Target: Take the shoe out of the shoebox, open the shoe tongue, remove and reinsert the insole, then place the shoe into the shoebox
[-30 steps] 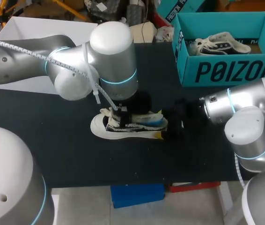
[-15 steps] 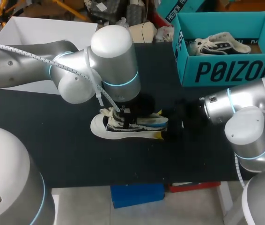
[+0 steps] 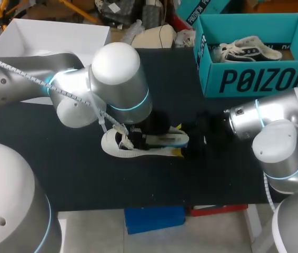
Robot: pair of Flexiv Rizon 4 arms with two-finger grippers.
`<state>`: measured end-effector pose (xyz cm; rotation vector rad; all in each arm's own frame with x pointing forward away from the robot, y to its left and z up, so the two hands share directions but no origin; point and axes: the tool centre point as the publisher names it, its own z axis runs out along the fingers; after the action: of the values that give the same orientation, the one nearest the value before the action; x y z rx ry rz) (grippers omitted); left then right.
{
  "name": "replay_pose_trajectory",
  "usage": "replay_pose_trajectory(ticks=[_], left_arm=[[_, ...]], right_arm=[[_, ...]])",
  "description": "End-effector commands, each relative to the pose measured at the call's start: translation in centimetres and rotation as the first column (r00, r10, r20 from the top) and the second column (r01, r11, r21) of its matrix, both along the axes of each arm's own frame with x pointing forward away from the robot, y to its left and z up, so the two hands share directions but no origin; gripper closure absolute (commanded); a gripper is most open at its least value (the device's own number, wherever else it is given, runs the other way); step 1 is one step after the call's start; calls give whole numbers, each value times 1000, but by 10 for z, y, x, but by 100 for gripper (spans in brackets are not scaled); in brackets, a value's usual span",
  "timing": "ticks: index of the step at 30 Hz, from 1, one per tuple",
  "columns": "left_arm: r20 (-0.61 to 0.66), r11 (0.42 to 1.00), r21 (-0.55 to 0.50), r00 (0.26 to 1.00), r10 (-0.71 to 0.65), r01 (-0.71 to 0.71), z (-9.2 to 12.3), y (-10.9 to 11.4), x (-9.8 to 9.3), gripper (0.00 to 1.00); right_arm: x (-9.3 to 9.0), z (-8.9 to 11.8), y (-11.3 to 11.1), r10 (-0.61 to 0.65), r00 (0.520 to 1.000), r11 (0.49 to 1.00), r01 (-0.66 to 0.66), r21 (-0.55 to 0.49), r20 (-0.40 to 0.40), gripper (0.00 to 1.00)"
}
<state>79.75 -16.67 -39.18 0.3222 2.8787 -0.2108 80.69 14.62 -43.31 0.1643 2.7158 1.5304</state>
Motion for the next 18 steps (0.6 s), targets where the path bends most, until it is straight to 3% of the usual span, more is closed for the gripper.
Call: replay_pose_trajectory(ticks=[1,12,18], left_arm=[[69,1000,-15,998,15,-14,-10,-1,-8,0],[111,991,-93,988,110,-100,-19,-17,0,0],[140,984,-137,981,136,-117,-10,-22,5,26]], right_arm=[[1,-2,-1,-2,1000,1000,2,-1,-1,100],[1,-2,-1,-2,1000,1000,2,-1,-1,100],[1,-2,-1,-2,1000,1000,2,-1,-1,100]])
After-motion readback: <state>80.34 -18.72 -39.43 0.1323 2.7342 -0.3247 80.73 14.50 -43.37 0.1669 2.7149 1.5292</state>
